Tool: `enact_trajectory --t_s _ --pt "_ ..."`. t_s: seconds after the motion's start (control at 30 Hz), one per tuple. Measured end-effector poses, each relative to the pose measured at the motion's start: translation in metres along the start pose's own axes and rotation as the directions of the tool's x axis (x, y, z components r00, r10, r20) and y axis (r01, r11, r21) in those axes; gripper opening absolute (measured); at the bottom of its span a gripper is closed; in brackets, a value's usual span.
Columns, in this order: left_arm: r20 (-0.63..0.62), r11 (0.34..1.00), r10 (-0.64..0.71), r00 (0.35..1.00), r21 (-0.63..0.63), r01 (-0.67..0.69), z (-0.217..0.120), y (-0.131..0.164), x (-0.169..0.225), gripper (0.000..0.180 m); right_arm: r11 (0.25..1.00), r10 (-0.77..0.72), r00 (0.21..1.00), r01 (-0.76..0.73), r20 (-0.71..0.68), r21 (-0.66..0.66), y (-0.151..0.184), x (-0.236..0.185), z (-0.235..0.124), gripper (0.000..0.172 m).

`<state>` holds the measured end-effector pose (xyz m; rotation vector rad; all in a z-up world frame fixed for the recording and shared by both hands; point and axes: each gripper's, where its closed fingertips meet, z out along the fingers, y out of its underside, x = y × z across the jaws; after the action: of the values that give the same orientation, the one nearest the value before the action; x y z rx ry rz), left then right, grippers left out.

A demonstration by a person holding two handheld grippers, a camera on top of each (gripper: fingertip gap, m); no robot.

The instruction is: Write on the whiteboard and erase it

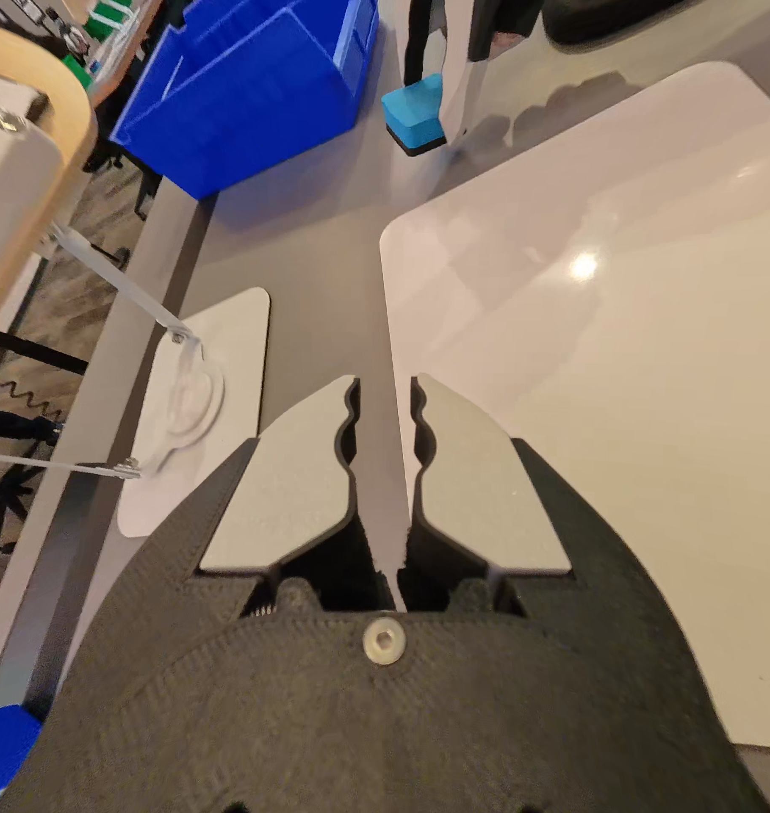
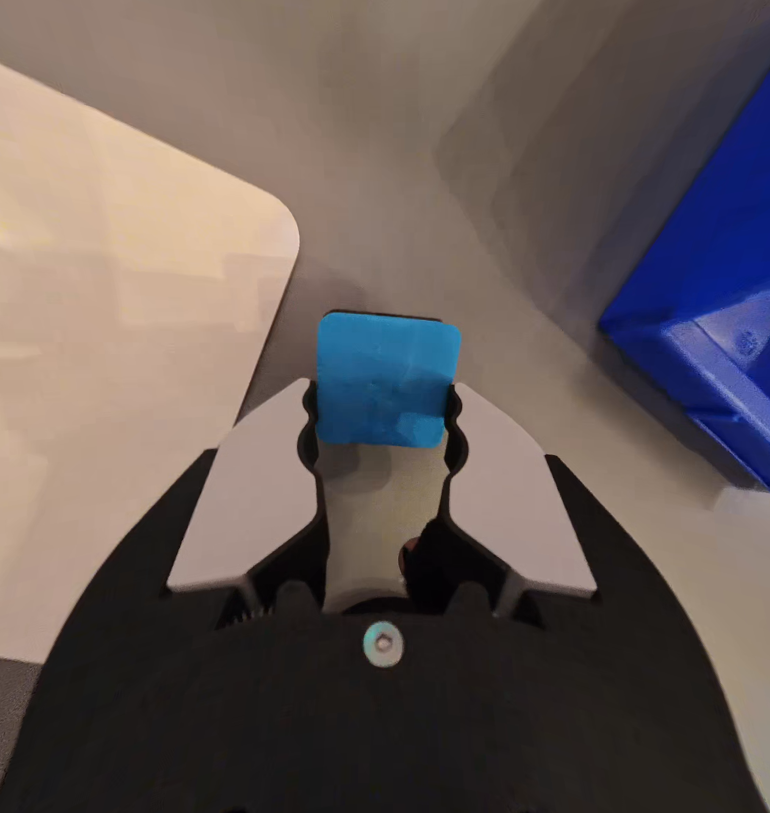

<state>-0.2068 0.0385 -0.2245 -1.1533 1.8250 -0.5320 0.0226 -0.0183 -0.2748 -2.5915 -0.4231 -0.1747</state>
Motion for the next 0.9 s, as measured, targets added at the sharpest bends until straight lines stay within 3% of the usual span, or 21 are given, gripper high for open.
enact_trajectory --t_s 0.03,0.17,0.4,0.57,0.77,0.9 --pt "-0.003 1.0 -0.01 1.0 -0.006 0.01 0.003 0.005 0.001 0.022 1.0 -0.011 1.0 0.011 0.018 -0.024 0.001 -0.004 0.004 0.057" --pt "-0.029 0.999 -0.009 1.0 -0.034 0.008 0.01 0.015 0.006 0.022 0.993 -0.055 0.998 0.055 0.004 -0.109 0.005 -0.006 0.016 0.057" --pt "-0.052 0.999 -0.022 0.998 -0.051 0.019 0.014 0.022 0.012 0.022 0.992 -0.038 0.997 0.045 0.066 -0.115 0.001 -0.011 0.021 0.058" --pt "-0.051 0.998 -0.039 0.998 -0.047 0.037 0.014 0.022 0.011 0.022 0.994 -0.046 0.997 0.052 0.069 -0.099 0.0 -0.011 0.02 0.071" --pt "0.004 0.998 -0.044 0.999 -0.053 0.044 0.009 0.019 -0.006 0.033 0.998 -0.032 0.998 0.035 0.05 -0.048 0.0 -0.007 0.011 0.073" --pt "0.115 0.998 -0.059 0.992 -0.032 0.063 -0.017 0.013 -0.04 0.035 0.999 -0.04 0.999 0.04 0.014 -0.017 0.003 -0.003 0.006 0.072"
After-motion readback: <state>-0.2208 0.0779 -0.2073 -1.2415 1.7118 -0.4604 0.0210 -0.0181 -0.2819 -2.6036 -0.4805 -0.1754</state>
